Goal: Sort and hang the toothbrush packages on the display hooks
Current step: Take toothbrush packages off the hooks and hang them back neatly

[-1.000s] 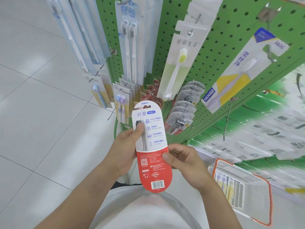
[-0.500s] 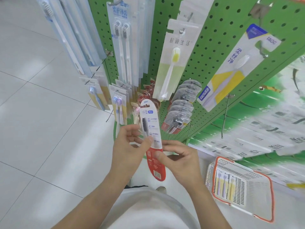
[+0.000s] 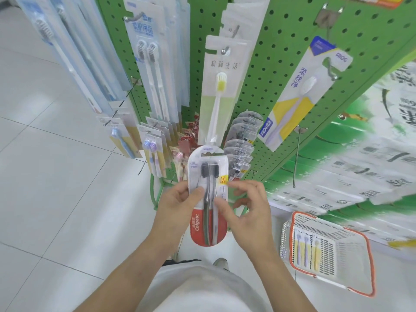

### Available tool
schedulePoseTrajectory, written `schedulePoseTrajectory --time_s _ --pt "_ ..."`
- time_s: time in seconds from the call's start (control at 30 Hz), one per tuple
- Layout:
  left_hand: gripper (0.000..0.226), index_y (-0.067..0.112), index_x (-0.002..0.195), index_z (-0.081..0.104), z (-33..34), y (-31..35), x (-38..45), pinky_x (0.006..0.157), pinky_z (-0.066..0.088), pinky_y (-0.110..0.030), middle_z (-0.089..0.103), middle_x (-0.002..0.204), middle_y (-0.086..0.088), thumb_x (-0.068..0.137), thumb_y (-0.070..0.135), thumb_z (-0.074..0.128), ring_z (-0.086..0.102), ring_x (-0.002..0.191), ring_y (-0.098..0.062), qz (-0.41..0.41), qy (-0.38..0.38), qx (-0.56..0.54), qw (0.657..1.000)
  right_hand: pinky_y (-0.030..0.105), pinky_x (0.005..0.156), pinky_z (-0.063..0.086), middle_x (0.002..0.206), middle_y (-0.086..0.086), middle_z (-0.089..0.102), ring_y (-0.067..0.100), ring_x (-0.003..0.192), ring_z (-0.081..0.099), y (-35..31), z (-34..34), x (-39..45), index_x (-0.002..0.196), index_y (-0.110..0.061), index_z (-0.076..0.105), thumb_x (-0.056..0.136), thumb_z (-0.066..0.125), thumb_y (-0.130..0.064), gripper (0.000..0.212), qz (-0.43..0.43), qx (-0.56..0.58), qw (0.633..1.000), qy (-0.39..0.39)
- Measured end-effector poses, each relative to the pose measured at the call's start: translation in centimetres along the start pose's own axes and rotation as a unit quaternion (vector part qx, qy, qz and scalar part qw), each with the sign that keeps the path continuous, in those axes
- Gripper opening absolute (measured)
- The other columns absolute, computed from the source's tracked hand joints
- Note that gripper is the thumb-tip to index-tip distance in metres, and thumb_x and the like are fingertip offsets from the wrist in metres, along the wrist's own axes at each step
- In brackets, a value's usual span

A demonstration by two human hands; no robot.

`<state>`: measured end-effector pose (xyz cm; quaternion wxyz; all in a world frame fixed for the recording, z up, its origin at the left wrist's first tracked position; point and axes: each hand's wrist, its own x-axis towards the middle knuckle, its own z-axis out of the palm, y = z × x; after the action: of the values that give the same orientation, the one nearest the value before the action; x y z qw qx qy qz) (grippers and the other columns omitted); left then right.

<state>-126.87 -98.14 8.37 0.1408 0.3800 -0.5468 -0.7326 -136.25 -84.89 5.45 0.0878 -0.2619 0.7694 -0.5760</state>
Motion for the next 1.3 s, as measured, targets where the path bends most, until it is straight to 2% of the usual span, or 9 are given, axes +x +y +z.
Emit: schedulePoseTrajectory --time_s 0.13,0.33,0.47,0.6,0.73,0.83,0.97,1.1,1.3 --pt "0.019 0.013 0.113 0.073 0.6 -0.5 1.2 0.089 0.058 -0.040 0.078 0.101 -0.007 0.098 0.016 0.062 0.075 0.095 -0.027 -0.021 -0.057 0.016 0.998 0.036 0.076 0.058 0.099 0.004 0.072 0.019 0.087 0.068 0.8 -1.0 1.5 0.113 -0.024 0.068 0.084 0.077 -0.030 0.031 0.121 0.126 0.984 -0.032" --pt "0.015 0.014 0.111 0.068 2.2 -2.3 3.8 0.082 0.059 -0.032 0.078 0.097 -0.004 0.098 0.021 0.063 0.075 0.092 -0.022 0.004 -0.077 0.105 0.991 0.034 0.060 0.059 0.083 0.007 0.076 0.020 0.071 0.068 2.3 -1.6 2.5 0.094 -0.012 0.075 0.094 0.068 -0.015 0.007 0.138 0.140 0.980 -0.018" --pt "0.036 0.021 0.127 0.055 2.9 -3.5 4.9 0.089 0.053 -0.023 0.066 0.114 0.008 0.094 0.027 0.068 0.064 0.098 -0.001 0.074 -0.025 0.216 0.973 0.039 0.060 0.059 0.078 0.005 0.075 0.017 0.068 0.068 3.8 -1.5 2.8 0.086 -0.020 0.073 0.095 0.067 -0.016 0.011 0.161 0.122 0.979 0.010" --pt "0.052 0.027 0.141 0.045 3.6 -3.6 5.3 0.102 0.048 -0.034 0.055 0.134 0.010 0.094 0.033 0.067 0.055 0.121 -0.008 0.147 -0.009 0.274 0.950 0.059 0.071 0.058 0.079 0.008 0.074 0.034 0.075 0.068 6.2 -1.5 3.2 0.087 -0.021 0.073 0.096 0.069 -0.028 0.012 0.180 0.079 0.980 0.004" --pt "0.051 0.041 0.136 0.046 5.0 -2.3 5.7 0.101 0.037 -0.019 0.046 0.127 0.015 0.093 0.022 0.066 0.047 0.123 -0.004 0.251 -0.013 0.312 0.916 0.057 0.075 0.057 0.081 0.008 0.073 0.028 0.074 0.067 7.4 -1.3 3.8 0.088 -0.029 0.071 0.092 0.067 -0.042 0.014 0.187 0.058 0.981 -0.012" --pt "0.052 0.033 0.144 0.045 6.0 -2.3 6.8 0.111 0.038 -0.033 0.042 0.141 0.004 0.095 0.030 0.064 0.041 0.135 -0.013 0.269 -0.025 0.344 0.899 0.053 0.071 0.054 0.078 0.018 0.066 0.019 0.068 0.057 7.7 -1.2 4.4 0.084 -0.022 0.067 0.089 0.066 -0.050 0.028 0.193 0.056 0.979 -0.023" --pt "0.062 0.041 0.152 0.032 7.1 -2.9 8.4 0.119 0.030 -0.050 0.021 0.163 -0.003 0.097 0.039 0.060 0.022 0.151 -0.023 0.244 -0.057 0.376 0.892 0.052 0.072 0.059 0.081 0.019 0.067 0.021 0.072 0.060 8.1 -1.4 5.3 0.091 -0.011 0.067 0.099 0.064 -0.028 0.020 0.207 0.066 0.976 -0.029" --pt "0.070 0.042 0.157 0.021 7.8 -3.1 8.8 0.122 0.024 -0.051 0.012 0.167 -0.006 0.097 0.045 0.057 0.011 0.155 -0.022 0.261 -0.060 0.379 0.886 0.058 0.077 0.059 0.086 0.013 0.073 0.030 0.076 0.068 8.9 -1.7 6.1 0.095 -0.015 0.069 0.098 0.064 -0.030 0.016 0.206 0.067 0.976 -0.029" --pt "0.067 0.040 0.157 0.020 8.4 -2.7 9.3 0.122 0.020 -0.046 0.008 0.167 -0.008 0.100 0.041 0.054 0.011 0.154 -0.024 0.256 -0.062 0.376 0.888 0.054 0.079 0.060 0.083 0.007 0.073 0.017 0.074 0.069 7.9 -1.1 6.3 0.096 -0.005 0.067 0.100 0.061 -0.015 0.012 0.208 0.084 0.974 -0.019"
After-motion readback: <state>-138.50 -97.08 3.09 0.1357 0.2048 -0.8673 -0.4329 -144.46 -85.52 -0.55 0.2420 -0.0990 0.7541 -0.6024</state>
